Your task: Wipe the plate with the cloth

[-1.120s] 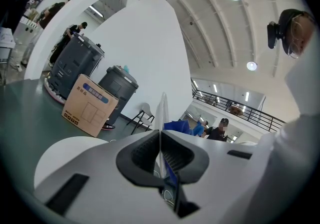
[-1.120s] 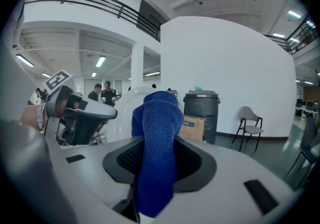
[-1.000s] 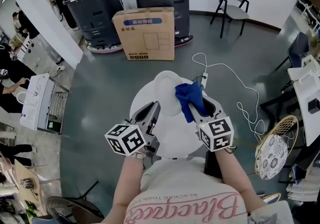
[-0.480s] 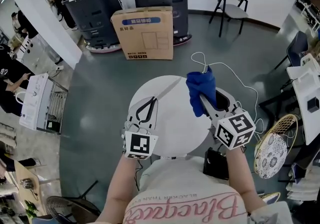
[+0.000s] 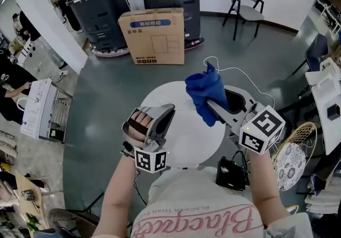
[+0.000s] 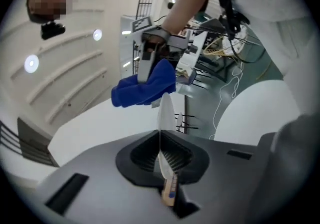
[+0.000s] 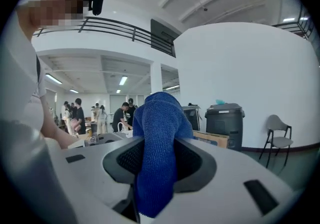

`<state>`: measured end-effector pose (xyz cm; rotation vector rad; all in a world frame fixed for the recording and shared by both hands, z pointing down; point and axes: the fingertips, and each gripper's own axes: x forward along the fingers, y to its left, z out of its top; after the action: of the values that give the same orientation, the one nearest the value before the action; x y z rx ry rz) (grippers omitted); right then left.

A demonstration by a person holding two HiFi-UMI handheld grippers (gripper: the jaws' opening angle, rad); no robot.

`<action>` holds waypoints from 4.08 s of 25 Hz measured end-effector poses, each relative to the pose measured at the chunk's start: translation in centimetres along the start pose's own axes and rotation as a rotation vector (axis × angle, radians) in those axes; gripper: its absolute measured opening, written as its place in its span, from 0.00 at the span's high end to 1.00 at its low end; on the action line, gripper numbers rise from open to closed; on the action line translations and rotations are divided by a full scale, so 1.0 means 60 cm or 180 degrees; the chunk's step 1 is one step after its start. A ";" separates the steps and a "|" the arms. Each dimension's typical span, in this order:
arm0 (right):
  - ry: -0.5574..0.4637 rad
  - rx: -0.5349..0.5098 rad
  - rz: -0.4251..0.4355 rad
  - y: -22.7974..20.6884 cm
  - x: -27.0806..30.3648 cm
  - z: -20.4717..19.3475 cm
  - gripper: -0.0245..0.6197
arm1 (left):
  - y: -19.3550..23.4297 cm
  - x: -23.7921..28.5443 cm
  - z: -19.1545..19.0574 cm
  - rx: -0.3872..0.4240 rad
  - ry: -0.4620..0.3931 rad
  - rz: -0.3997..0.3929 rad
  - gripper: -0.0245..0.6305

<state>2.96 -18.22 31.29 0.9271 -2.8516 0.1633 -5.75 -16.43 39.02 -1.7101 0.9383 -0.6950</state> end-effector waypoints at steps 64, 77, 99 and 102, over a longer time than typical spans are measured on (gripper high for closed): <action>0.1240 -0.0375 -0.0397 -0.108 0.134 -0.198 0.73 | -0.069 -0.033 0.049 0.1299 -0.0862 -0.0472 0.93; 0.0490 -0.0335 -0.1040 -0.131 0.045 -0.097 0.73 | -0.048 0.019 -0.028 -0.2160 0.0064 -0.0698 0.93; -0.0003 0.0360 -0.0820 -0.040 0.031 -0.132 0.74 | -0.015 -0.009 -0.150 -0.5245 0.0677 0.0183 0.94; -0.0003 0.0384 -0.0811 -0.034 0.027 -0.135 0.74 | -0.017 -0.017 -0.151 -0.5298 0.0696 0.0220 0.94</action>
<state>3.63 -19.63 39.64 1.3027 -2.7166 0.3084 -13.33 -19.93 42.82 -2.9608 1.9881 0.1520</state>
